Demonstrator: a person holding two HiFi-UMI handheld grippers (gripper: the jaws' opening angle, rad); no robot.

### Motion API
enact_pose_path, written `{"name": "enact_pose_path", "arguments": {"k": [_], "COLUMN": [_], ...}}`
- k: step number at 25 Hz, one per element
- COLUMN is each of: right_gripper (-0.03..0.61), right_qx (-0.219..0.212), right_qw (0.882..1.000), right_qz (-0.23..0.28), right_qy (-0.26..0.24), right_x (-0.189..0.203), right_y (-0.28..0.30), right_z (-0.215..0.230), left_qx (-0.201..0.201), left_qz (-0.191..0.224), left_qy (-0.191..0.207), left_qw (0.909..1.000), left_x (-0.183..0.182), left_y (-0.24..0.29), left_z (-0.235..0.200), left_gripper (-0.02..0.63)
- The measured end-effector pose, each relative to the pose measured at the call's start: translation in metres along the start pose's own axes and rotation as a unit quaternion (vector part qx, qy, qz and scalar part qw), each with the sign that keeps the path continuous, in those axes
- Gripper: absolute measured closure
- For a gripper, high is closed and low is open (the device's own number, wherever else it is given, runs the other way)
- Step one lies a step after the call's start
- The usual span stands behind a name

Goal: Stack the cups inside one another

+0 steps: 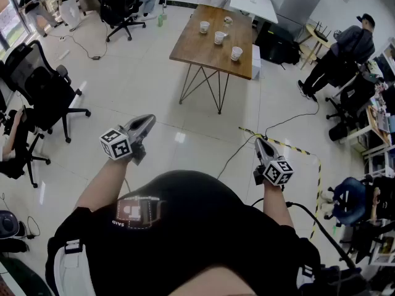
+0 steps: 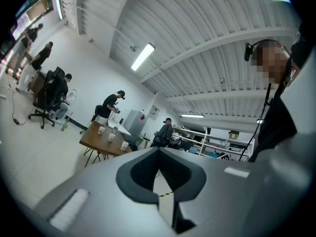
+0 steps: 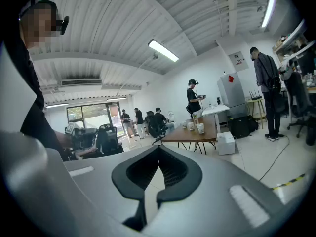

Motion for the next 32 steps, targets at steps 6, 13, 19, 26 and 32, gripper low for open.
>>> {"name": "enact_pose_path", "arguments": {"k": [6, 13, 19, 26, 32], "right_gripper": [0.565, 0.565, 0.565, 0.565, 0.565], "right_qx": [-0.001, -0.010, -0.017, 0.001, 0.055], "right_qw": [1.000, 1.000, 0.999, 0.999, 0.998], "right_qz": [-0.004, -0.020, -0.026, -0.026, 0.005], "right_qy": [0.000, -0.013, -0.012, -0.022, 0.004], "right_x": [-0.003, -0.003, -0.010, -0.027, -0.057], "right_y": [-0.028, -0.041, -0.020, 0.058, 0.127], "right_z": [0.034, 0.072, 0.080, 0.062, 0.054], "left_qx": [-0.002, -0.008, -0.013, 0.012, 0.060], "left_qz": [0.001, 0.000, -0.004, 0.008, -0.030], "left_qy": [0.002, -0.006, -0.011, -0.021, -0.009], "left_qw": [1.0000, 0.9999, 0.9998, 0.9997, 0.9977], "left_x": [0.008, 0.031, 0.031, 0.000, -0.035], "left_y": [0.029, 0.055, 0.067, 0.082, 0.104], "left_z": [0.035, 0.063, 0.048, -0.039, -0.125], "left_gripper": [0.614, 0.614, 0.614, 0.614, 0.614]}}
Point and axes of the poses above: the fingertips, and each gripper's own axes: y forward along the fingers, z to its right, x out of its underside, the point moved 1 cm from there along -y, backward along the fingers, and after that the axes turned 1 degree about -x, right-handed, at the moved point
